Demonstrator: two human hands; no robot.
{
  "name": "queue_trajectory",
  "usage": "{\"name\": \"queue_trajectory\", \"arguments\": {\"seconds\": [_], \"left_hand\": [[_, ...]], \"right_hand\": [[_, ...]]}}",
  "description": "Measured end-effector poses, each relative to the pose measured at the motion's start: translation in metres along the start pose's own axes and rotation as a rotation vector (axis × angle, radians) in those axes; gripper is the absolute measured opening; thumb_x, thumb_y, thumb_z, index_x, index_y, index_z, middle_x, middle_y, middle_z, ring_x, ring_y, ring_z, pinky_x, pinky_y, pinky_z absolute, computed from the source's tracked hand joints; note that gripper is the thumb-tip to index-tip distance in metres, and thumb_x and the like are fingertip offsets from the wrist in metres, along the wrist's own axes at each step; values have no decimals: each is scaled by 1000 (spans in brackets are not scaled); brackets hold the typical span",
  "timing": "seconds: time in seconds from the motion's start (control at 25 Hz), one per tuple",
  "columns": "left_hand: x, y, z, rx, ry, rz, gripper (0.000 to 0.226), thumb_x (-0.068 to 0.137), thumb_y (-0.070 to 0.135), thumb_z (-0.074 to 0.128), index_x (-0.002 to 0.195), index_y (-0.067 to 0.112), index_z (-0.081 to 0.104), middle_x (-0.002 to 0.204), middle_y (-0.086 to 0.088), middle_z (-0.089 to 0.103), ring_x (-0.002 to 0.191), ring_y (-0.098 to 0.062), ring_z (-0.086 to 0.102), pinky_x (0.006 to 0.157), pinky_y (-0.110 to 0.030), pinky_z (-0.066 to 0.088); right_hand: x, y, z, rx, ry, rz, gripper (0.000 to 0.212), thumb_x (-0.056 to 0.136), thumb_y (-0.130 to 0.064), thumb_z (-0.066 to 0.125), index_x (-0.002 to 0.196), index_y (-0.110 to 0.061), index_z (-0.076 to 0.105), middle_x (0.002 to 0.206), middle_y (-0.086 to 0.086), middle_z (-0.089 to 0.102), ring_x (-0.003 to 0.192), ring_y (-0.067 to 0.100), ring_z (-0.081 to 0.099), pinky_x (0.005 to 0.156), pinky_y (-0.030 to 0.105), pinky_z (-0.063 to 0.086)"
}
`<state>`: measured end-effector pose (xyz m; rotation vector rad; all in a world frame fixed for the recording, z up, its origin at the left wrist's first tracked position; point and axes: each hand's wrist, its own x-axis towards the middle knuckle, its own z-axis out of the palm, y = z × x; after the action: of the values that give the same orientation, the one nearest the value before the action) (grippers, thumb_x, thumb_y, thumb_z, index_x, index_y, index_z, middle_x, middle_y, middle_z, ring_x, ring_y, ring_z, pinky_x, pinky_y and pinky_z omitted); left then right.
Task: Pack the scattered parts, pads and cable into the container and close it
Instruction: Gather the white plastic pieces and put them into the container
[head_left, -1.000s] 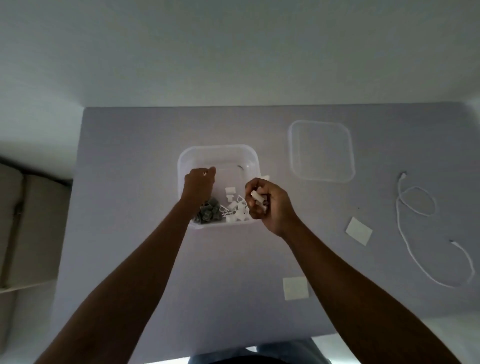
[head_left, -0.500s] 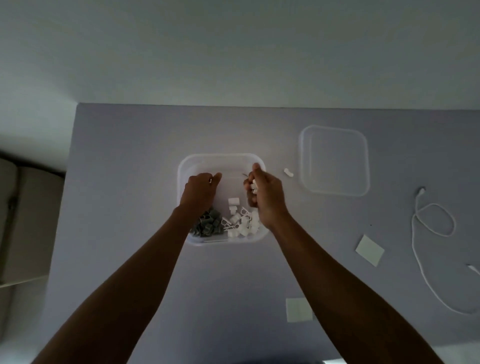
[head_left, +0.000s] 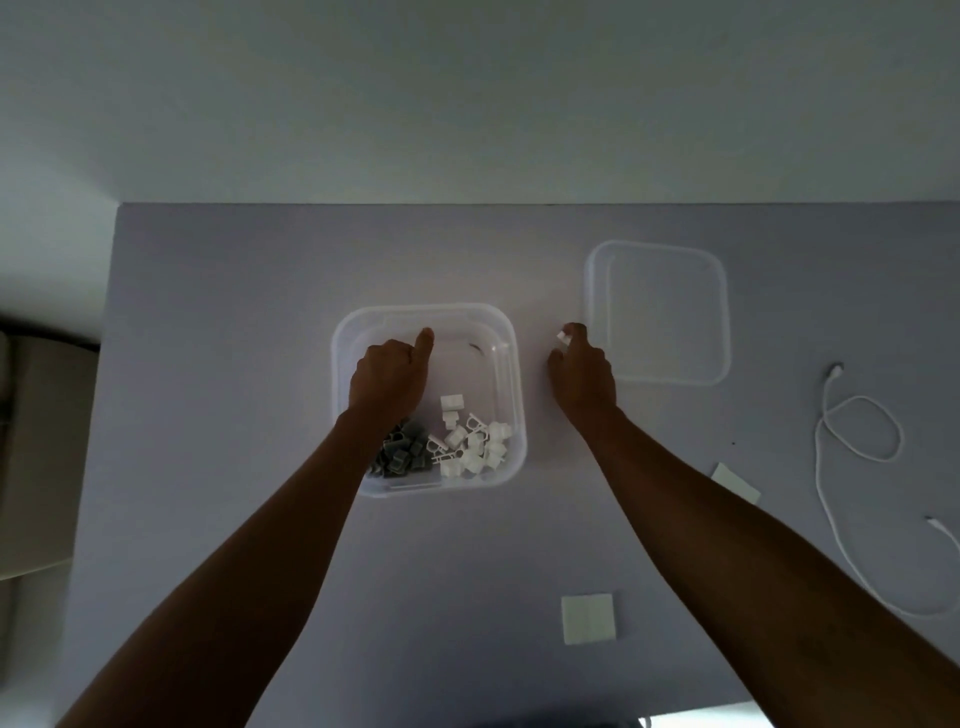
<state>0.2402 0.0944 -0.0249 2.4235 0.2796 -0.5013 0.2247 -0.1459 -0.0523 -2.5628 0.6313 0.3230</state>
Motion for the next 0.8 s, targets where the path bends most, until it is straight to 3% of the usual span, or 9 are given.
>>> {"name": "queue_trajectory", "arguments": {"seconds": [0.12, 0.24, 0.36, 0.44, 0.56, 0.68, 0.8], "left_hand": [[1, -7, 0, 148, 100, 68, 51, 98, 40, 38, 62, 6, 52, 59, -7, 52, 54, -22, 50, 60, -33, 44], [4, -15, 1, 262, 91, 95, 27, 97, 25, 44, 89, 2, 58, 84, -14, 58, 75, -29, 56, 68, -37, 44], [6, -21, 5, 300, 45, 118, 20, 96, 16, 47, 101, 0, 56, 101, -20, 58, 96, -34, 55, 78, -41, 47], [3, -22, 6, 338, 27, 143, 18, 94, 16, 51, 101, 0, 56, 103, -19, 57, 100, -34, 53, 80, -43, 49], [-6, -17, 0, 322, 35, 160, 22, 92, 20, 59, 104, 1, 59, 105, -17, 57, 104, -32, 51, 82, -43, 51], [-19, -13, -20, 177, 247, 316, 15, 90, 16, 62, 97, 3, 62, 101, -16, 59, 101, -29, 51, 78, -43, 53], [-24, -24, -38, 74, 543, 316, 24, 89, 18, 61, 110, 8, 56, 111, -14, 55, 106, -27, 47, 83, -35, 46]], "right_hand": [[-3, 1, 2, 11, 83, -9, 19, 100, -23, 46, 114, -13, 53, 97, 18, 67, 89, 37, 64, 72, 37, 48], [-4, 5, 6, 89, 92, -13, 21, 99, -25, 49, 111, -10, 57, 95, 15, 68, 84, 31, 64, 70, 34, 47], [-6, -4, 1, 517, 29, 80, 18, 94, -26, 58, 102, -10, 64, 79, 6, 68, 61, 16, 60, 61, 30, 45], [-12, -26, -16, 902, -47, 189, 11, 90, -25, 63, 90, -15, 66, 63, 0, 60, 46, 12, 47, 48, 27, 36], [-29, -59, -44, 1291, -274, 176, 15, 89, -23, 63, 75, -20, 64, 59, -1, 51, 43, 10, 33, 44, 23, 28], [-49, -83, -44, 1365, -509, 98, 16, 91, -23, 60, 75, -20, 63, 60, -2, 50, 45, 9, 30, 45, 22, 26], [-59, -96, -17, 1153, -648, 88, 14, 89, -24, 61, 77, -17, 62, 62, 1, 51, 46, 10, 33, 47, 22, 24]]}}
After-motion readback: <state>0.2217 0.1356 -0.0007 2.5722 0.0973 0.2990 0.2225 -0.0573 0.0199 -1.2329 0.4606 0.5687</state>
